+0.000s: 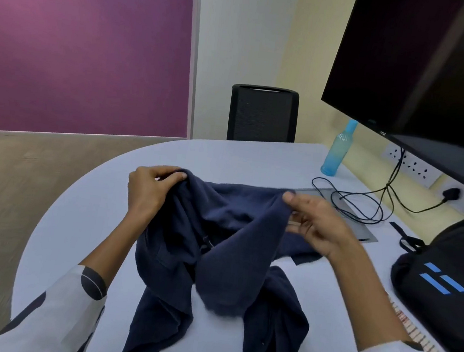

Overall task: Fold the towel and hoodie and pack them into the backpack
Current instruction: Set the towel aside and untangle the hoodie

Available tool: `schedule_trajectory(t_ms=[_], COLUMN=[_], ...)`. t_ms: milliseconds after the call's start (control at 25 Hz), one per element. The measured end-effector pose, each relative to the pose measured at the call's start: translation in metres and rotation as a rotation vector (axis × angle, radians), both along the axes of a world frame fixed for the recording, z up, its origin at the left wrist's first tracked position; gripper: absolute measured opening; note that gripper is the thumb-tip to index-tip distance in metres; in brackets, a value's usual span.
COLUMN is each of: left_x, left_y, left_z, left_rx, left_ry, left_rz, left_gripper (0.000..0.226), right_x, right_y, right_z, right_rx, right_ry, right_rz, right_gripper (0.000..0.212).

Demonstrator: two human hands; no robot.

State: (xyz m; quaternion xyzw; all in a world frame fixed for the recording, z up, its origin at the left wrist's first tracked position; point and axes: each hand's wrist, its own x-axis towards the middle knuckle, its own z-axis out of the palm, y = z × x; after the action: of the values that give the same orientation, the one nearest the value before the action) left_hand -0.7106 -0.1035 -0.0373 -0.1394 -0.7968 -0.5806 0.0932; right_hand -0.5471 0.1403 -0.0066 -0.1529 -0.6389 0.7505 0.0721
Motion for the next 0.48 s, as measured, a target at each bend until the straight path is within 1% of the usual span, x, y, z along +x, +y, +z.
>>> schedule_trajectory(t_ms=[40, 80, 120, 200, 240, 280, 320, 360, 440, 480], left_x=[0.004, 0.009, 0.015, 0.026, 0.032, 0.038, 0.043, 0.048, 0.059, 0.063], left_y=[0.000, 0.001, 0.002, 0.002, 0.003, 0.004, 0.004, 0.004, 0.004, 0.005], left_z=[-0.003, -0.006, -0.008, -0.015, -0.019, -0.022, -0.025, -0.028, -0.033, -0.036], left_rx=[-0.008, -0.012, -0.021, -0.056, -0.083, -0.121, -0.158, -0.194, -0.285, -0.339], left_ry=[0.016, 0.031, 0.050, 0.111, 0.154, 0.202, 0.255, 0.317, 0.463, 0.542], left_rz=[-0.044, -0.102, -0.163, -0.262, -0.296, -0.319, -0.339, -0.355, -0.356, -0.336], left_gripper=[0.008, 0.011, 0.017, 0.023, 0.022, 0.019, 0.017, 0.017, 0.027, 0.031], right_x=[-0.003, -0.008, -0.015, -0.030, -0.037, -0.045, -0.052, -0.060, -0.076, -0.084], right_y=[0.009, 0.019, 0.028, 0.045, 0.051, 0.058, 0.063, 0.067, 0.067, 0.064], right_z=[0.013, 0.023, 0.030, 0.041, 0.043, 0.045, 0.048, 0.052, 0.060, 0.062], right_rx=[-0.107, -0.199, -0.263, -0.305, -0.281, -0.209, -0.079, 0.097, 0.462, 0.579], right_ry=[0.070, 0.122, 0.149, 0.134, 0.103, 0.057, 0.000, -0.049, -0.087, -0.084], right_rz=[-0.097, -0.197, -0.284, -0.397, -0.432, -0.463, -0.494, -0.510, -0.476, -0.456], right_gripper=[0.015, 0.010, 0.010, 0.010, 0.011, 0.014, 0.016, 0.017, 0.018, 0.021])
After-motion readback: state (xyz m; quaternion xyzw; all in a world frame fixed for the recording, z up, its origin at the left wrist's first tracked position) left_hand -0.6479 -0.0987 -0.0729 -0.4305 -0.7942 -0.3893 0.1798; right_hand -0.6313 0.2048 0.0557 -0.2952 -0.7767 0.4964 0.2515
